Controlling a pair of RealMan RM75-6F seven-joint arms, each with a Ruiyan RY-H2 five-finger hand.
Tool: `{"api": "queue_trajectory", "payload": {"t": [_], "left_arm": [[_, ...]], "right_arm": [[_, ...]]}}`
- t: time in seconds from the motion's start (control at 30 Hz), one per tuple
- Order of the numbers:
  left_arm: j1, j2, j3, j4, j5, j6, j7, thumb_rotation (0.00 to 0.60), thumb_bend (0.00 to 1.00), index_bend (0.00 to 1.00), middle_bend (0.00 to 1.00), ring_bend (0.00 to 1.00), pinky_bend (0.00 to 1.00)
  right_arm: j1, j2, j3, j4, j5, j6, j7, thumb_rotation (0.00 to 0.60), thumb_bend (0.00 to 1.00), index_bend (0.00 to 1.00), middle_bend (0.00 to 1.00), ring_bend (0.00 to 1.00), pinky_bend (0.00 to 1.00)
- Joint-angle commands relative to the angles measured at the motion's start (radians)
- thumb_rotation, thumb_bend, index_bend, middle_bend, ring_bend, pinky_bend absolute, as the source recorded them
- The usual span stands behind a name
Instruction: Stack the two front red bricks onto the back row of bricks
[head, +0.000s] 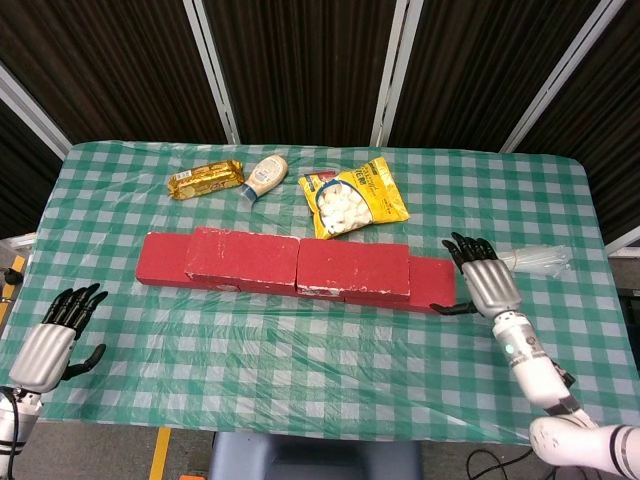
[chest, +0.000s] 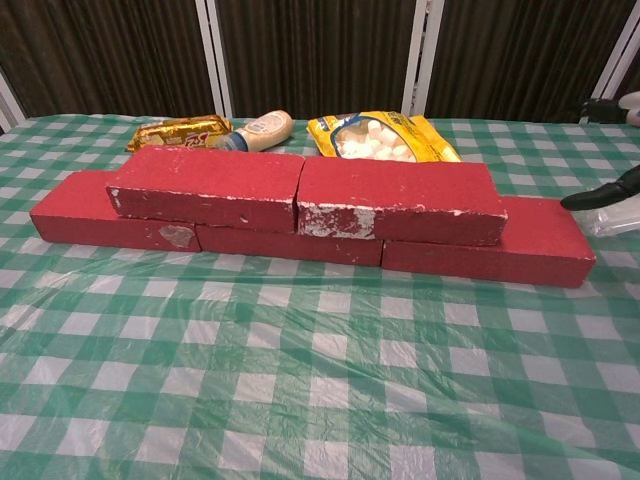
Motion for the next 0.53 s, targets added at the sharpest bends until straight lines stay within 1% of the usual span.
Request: {"api": "queue_trajectory", "payload": {"t": [0.03, 0.07, 0.13, 0.17, 0.23, 0.3, 0.37, 0.43, 0.53], "left_arm": [[0.025, 0.023, -0.005, -0.048, -0.019, 0.020, 0.054, 0.600, 0.39, 0.00, 0.00, 0.00, 0.02], [0.033, 0.031, -0.004, -0.069, -0.027, 0.022, 0.082, 0.600, 0.39, 0.00, 0.00, 0.00, 0.02], [0.046, 0.039, -0.006, -0.100, -0.043, 0.026, 0.136, 0.600, 0.39, 0.00, 0.00, 0.00, 0.02], [0.056, 0.042, -0.006, -0.119, -0.049, 0.035, 0.180, 0.600, 0.39, 0.00, 0.00, 0.00, 0.02], [0.070, 0.049, -0.005, -0.151, -0.047, 0.053, 0.226, 0.600, 0.39, 0.00, 0.00, 0.00, 0.02], [0.080, 0.056, -0.008, -0.179, -0.051, 0.065, 0.261, 0.600, 0.40, 0.00, 0.00, 0.00, 0.02], [0.085, 0.059, -0.013, -0.193, -0.066, 0.060, 0.273, 0.600, 0.41, 0.00, 0.00, 0.00, 0.02], [0.085, 0.064, -0.016, -0.198, -0.083, 0.044, 0.271, 0.600, 0.41, 0.00, 0.00, 0.00, 0.02], [0.079, 0.070, -0.024, -0.199, -0.101, 0.019, 0.268, 0.600, 0.41, 0.00, 0.00, 0.00, 0.02]], "right_arm": [[-0.280, -0.084, -0.160, 0.052, -0.368, 0.410, -0.024, 0.427, 0.06, 0.00, 0.00, 0.00, 0.00], [-0.324, -0.097, -0.180, 0.078, -0.393, 0.453, -0.019, 0.434, 0.06, 0.00, 0.00, 0.00, 0.00], [-0.377, -0.114, -0.198, 0.124, -0.417, 0.498, -0.004, 0.435, 0.06, 0.00, 0.00, 0.00, 0.00], [-0.404, -0.120, -0.205, 0.153, -0.411, 0.504, -0.008, 0.442, 0.06, 0.00, 0.00, 0.00, 0.00], [-0.413, -0.094, -0.220, 0.145, -0.414, 0.480, -0.035, 0.459, 0.06, 0.00, 0.00, 0.00, 0.00], [-0.419, -0.072, -0.196, 0.121, -0.411, 0.478, 0.010, 0.465, 0.06, 0.00, 0.00, 0.00, 0.00], [-0.426, -0.055, -0.171, 0.108, -0.379, 0.461, 0.017, 0.465, 0.06, 0.00, 0.00, 0.00, 0.00], [-0.426, -0.046, -0.158, 0.100, -0.363, 0.437, 0.017, 0.465, 0.06, 0.00, 0.00, 0.00, 0.00], [-0.426, -0.041, -0.148, 0.092, -0.369, 0.403, 0.017, 0.466, 0.06, 0.00, 0.00, 0.00, 0.00]]}}
